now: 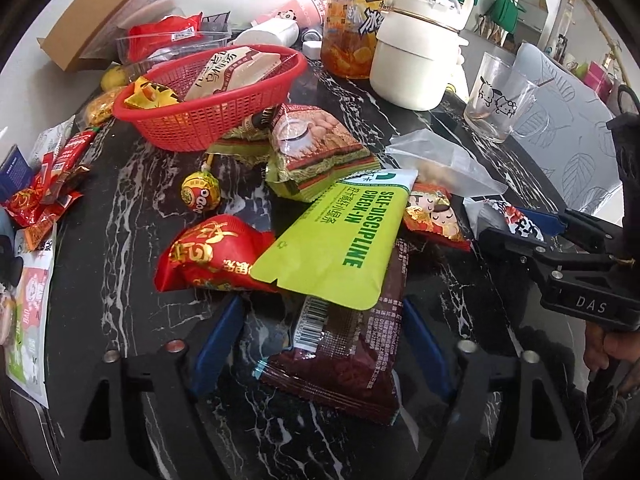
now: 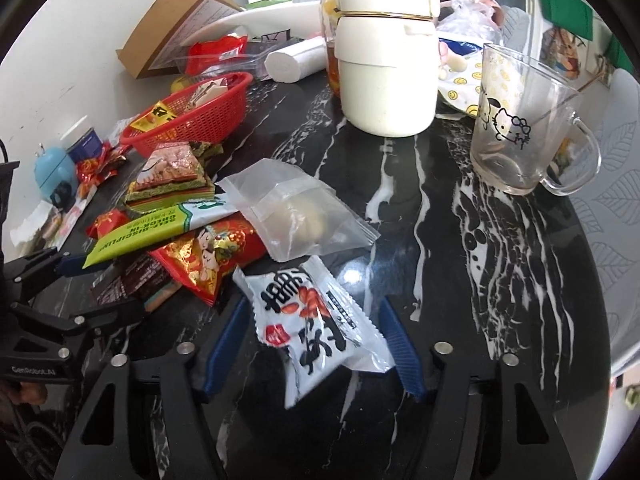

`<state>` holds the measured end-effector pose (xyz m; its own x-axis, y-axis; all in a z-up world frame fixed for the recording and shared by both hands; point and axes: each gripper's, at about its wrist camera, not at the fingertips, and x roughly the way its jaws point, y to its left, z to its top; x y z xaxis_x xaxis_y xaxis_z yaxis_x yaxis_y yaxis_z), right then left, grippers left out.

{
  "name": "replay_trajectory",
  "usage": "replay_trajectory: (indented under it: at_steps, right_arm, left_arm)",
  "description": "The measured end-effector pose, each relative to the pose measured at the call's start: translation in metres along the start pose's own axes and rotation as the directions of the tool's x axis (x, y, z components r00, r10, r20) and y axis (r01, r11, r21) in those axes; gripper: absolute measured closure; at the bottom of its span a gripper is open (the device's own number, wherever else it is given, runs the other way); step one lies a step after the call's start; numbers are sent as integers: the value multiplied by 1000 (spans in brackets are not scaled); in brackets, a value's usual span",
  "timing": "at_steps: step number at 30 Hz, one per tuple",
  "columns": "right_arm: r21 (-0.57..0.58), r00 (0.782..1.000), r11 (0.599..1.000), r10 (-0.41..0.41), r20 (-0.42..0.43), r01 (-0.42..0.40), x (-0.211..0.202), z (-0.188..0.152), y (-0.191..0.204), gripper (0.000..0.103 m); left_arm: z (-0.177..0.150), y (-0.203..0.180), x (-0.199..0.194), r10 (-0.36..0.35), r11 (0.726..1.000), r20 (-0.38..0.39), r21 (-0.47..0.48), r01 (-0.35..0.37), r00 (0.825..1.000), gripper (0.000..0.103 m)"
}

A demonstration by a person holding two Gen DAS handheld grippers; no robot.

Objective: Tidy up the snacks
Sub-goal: 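Grasp the brown chocolate bar with the left tool while the right tool grasps the white candy packet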

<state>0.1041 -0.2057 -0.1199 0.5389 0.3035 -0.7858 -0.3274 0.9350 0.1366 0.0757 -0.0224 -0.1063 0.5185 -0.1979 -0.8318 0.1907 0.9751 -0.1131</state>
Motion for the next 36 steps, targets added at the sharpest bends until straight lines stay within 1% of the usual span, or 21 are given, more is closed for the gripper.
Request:
replay_trajectory:
  at_steps: [1, 3, 4, 11, 22, 27, 29, 31, 32, 33, 34, 35, 36]
  right_arm:
    - [-7, 1000, 1000, -2, -2, 2, -1, -1, 1, 50]
    - [-9, 1000, 1000, -4, -7, 4, -2, -3, 3, 56]
    - [-10, 1000, 1000, -5, -7, 5, -4, -5, 4, 57]
    - [9, 1000, 1000, -10, 1, 9, -16, -18, 8, 60]
    - [48, 1000, 999, -22, -15, 23, -46, -57, 16, 60]
    - [63, 999, 998, -17, -30, 19, -59, -74, 21, 60]
    - [60, 999, 998, -14, -37, 16, -63, -79, 24, 58]
    - [58, 999, 998, -16, -36, 18, -63, -82, 25, 56]
    - [57, 999, 998, -20, -35, 22, -63, -82, 26, 55]
    - [57, 999, 998, -22, -37, 24, -63, -83, 26, 53]
    - [54, 999, 998, -24, -30, 26, -62, -83, 26, 48]
    - [56, 999, 998, -28, -30, 29, -61, -82, 26, 45]
    - [57, 999, 998, -33, -27, 34, -61, -82, 26, 41]
  left_arm:
    - [-1, -1, -2, 2, 1000, 5, 6, -2, 1000, 41]
    - [-3, -3, -4, -4, 1000, 0, 17, 4, 1000, 52]
    - [-4, -4, -5, -7, 1000, -3, 20, 7, 1000, 53]
    - [-18, -10, -15, -28, 999, -20, 25, 28, 999, 54]
    - [-48, -20, -35, -67, 994, -64, 80, 72, 996, 54]
    - [-56, -25, -41, -68, 992, -73, 100, 75, 995, 54]
    - [-56, -26, -41, -64, 992, -72, 103, 72, 995, 54]
    - [-56, -28, -39, -55, 991, -66, 119, 62, 996, 52]
    - [-56, -30, -39, -45, 990, -61, 129, 53, 997, 48]
    - [-56, -33, -37, -25, 989, -56, 146, 33, 998, 43]
    - [-56, -36, -35, -6, 987, -55, 160, 15, 998, 39]
    - [-56, -38, -33, 11, 985, -53, 170, -2, 999, 30]
    - [-55, -39, -32, 5, 987, -56, 163, 4, 998, 25]
